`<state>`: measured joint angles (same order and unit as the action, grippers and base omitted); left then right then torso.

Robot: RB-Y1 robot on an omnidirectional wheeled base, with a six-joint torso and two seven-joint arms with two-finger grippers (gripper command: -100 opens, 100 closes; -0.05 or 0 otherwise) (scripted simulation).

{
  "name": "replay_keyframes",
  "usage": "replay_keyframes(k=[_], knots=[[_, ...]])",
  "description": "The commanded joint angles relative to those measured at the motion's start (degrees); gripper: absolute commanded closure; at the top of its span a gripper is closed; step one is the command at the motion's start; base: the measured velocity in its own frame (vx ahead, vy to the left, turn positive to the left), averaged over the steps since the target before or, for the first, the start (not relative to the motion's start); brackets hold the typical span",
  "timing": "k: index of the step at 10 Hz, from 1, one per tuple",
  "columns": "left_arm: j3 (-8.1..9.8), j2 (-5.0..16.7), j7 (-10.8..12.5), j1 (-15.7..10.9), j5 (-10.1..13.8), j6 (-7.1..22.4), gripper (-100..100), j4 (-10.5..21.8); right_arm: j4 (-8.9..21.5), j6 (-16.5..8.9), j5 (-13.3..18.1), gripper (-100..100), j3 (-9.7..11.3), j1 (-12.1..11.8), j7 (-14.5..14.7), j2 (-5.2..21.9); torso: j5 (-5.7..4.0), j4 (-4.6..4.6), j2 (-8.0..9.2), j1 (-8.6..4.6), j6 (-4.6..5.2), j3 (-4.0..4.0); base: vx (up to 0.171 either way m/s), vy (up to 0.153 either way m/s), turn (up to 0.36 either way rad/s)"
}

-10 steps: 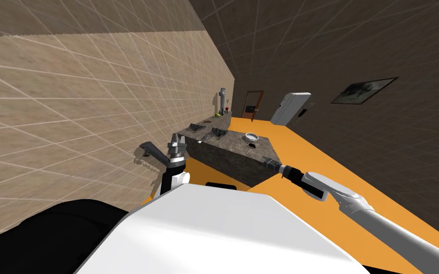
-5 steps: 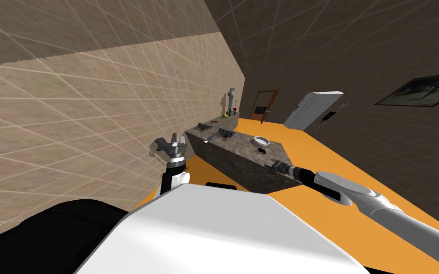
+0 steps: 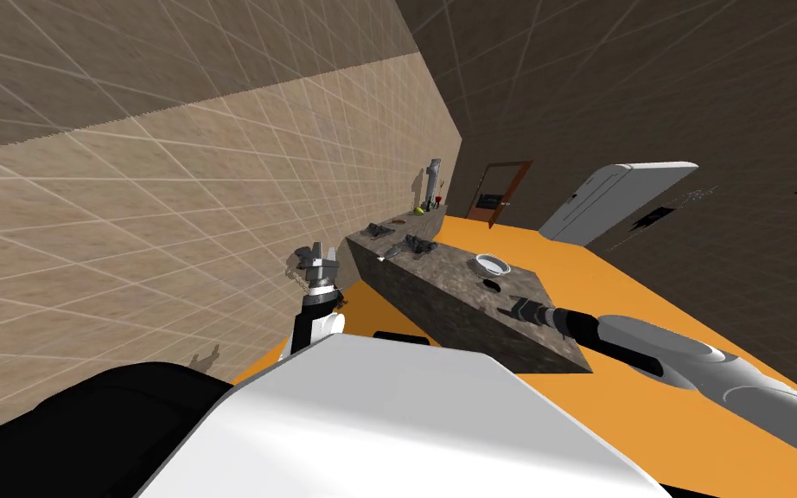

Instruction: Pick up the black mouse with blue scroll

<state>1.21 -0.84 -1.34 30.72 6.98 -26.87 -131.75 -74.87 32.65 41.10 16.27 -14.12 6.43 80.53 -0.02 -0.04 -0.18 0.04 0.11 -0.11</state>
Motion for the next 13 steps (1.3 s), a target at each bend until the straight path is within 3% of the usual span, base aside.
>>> replay_keyframes(k=[1, 2, 5, 10, 13], knots=[[0.00, 0.0, 0.0, 0.0, 0.0, 0.0, 0, 0.0, 2.9, 1.3, 0.9, -100, 0.8, 0.3, 1.2, 0.9, 0.00, 0.00, 0.00, 0.00, 0.00, 0.00, 0.045, 0.018, 0.171], [-0.01, 0.0, 0.0, 0.0, 0.0, 0.0, 0, 0.0, 3.1, 1.3, 0.9, -100, 0.8, 0.3, 1.2, 0.9, 0.03, 0.01, -0.02, 0.04, -0.06, 0.00, 0.042, 0.003, 0.141], [0.00, 0.0, 0.0, 0.0, 0.0, 0.0, 0, 0.0, 8.9, 3.0, 3.1, -100, 3.2, 0.1, 2.7, 3.8, 0.02, -0.04, -0.21, 0.00, -0.09, -0.11, 0.093, 0.000, 0.261], [0.00, 0.0, 0.0, 0.0, 0.0, 0.0, 0, 0.0, 12.8, 4.2, 4.2, -100, 4.7, -0.2, 3.5, 4.9, 0.01, 0.00, -0.04, 0.00, -0.03, -0.02, 0.059, -0.005, 0.109], [0.00, 0.0, 0.0, 0.0, 0.0, 0.0, 0, 0.0, 17.4, 6.0, 5.6, -100, 7.2, -1.0, 4.6, 5.7, 0.00, -0.01, -0.07, 0.00, -0.03, -0.04, 0.077, -0.010, 0.179]])
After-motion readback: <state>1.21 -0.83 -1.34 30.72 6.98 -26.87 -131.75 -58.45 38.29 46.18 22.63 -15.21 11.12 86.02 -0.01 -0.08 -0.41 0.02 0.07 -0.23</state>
